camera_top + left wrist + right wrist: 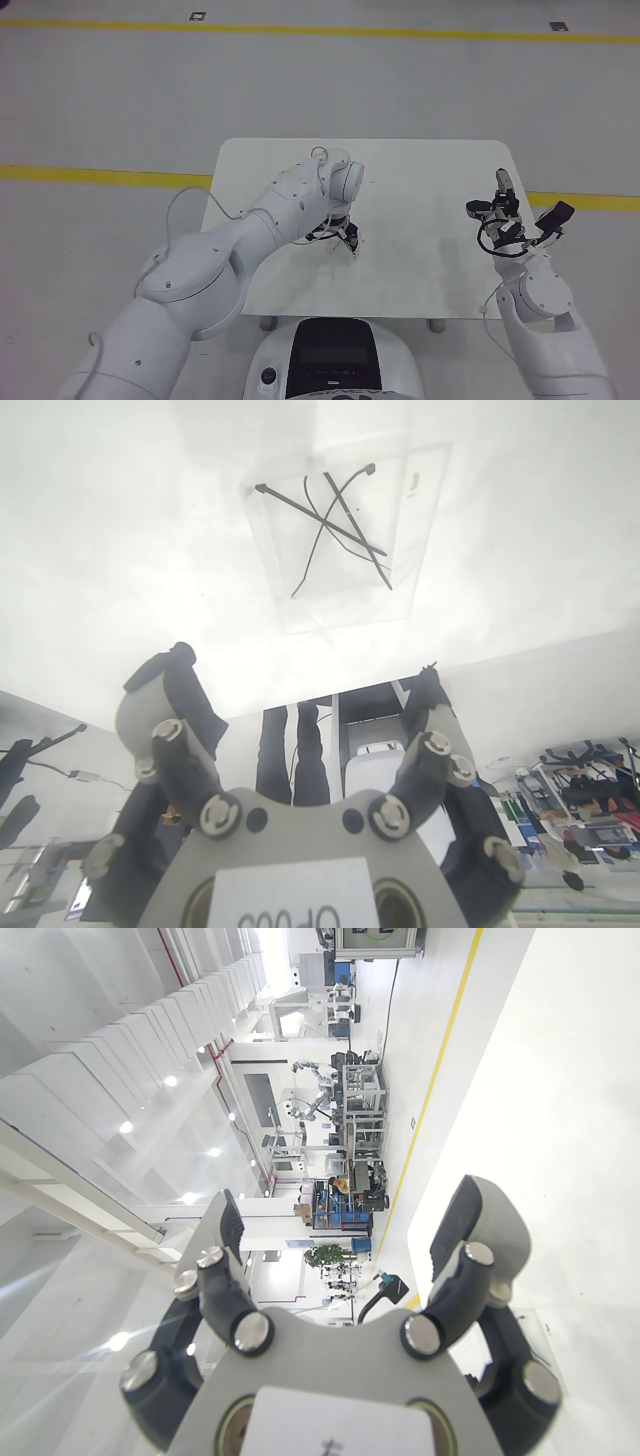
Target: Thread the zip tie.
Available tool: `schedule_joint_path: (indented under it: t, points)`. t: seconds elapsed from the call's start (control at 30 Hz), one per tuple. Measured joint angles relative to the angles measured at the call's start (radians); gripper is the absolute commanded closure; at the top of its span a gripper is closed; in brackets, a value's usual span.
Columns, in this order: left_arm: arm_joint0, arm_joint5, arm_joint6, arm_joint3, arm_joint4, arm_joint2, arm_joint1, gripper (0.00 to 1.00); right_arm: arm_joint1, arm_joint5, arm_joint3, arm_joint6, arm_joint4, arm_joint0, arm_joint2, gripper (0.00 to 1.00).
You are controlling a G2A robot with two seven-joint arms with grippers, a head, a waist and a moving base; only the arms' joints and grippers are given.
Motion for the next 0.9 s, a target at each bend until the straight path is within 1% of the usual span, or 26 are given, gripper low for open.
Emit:
schedule_joint_path:
  t: [0.07,0.13,0.23,0.33,0.4,0.53,0.6,0.63,0.67,0.7,0.73,0.77,0.83,0.87,0.9]
  points:
    - [0.000,0.000,0.000,-0.001,0.000,0.000,0.000,0.00,0.000,0.000,0.000,0.000,0.000,0.000,0.000,0.00]
    - [-0.001,0.000,0.017,-0.017,-0.010,-0.009,-0.001,0.00,0.000,0.000,0.000,0.000,0.000,0.000,0.000,0.00]
    - [-0.007,0.000,0.004,-0.020,-0.020,-0.019,0.000,0.00,0.000,0.000,0.000,0.000,0.000,0.000,0.000,0.00]
    - [-0.009,0.000,0.000,-0.038,-0.029,-0.026,0.000,0.00,0.000,0.000,0.000,0.000,0.000,0.000,0.000,0.00]
    - [-0.011,0.000,0.000,-0.037,-0.013,-0.019,0.000,0.00,0.000,0.000,0.000,0.000,0.000,0.000,0.000,0.00]
    - [-0.011,0.000,0.000,-0.036,-0.014,-0.019,0.000,0.00,0.000,0.000,0.000,0.000,0.000,0.000,0.000,0.00]
    - [-0.005,-0.004,0.012,-0.036,-0.016,-0.021,0.001,0.00,0.000,0.000,0.000,0.000,0.000,0.000,0.000,0.00]
    - [0.000,-0.005,0.022,-0.036,-0.017,-0.021,0.002,0.05,0.000,0.000,0.000,0.000,0.000,0.000,0.000,0.00]
    - [0.001,-0.004,0.027,-0.038,-0.016,-0.022,0.003,0.28,0.000,0.000,0.000,0.000,0.000,0.000,0.000,0.00]
    - [0.001,-0.001,0.026,-0.042,-0.015,-0.022,0.004,0.46,0.000,0.000,0.000,0.000,0.000,0.000,0.000,0.00]
    - [0.000,0.000,0.023,-0.042,-0.014,-0.022,0.005,0.60,0.000,0.000,0.000,0.000,0.000,0.000,0.000,0.00]
    - [0.000,0.000,0.019,-0.042,-0.013,-0.023,0.005,0.66,0.000,0.000,0.000,0.000,0.000,0.000,0.000,0.00]
    - [0.000,0.000,0.014,-0.044,-0.011,-0.024,0.005,0.68,0.000,0.000,0.000,0.000,0.000,0.000,0.000,0.00]
    - [0.001,0.000,0.014,-0.046,-0.009,-0.024,0.005,0.73,0.000,0.000,0.000,0.000,0.000,0.000,0.000,0.00]
    - [0.001,0.000,0.015,-0.047,-0.007,-0.025,0.006,0.74,0.000,0.000,0.000,0.000,0.000,0.000,0.000,0.00]
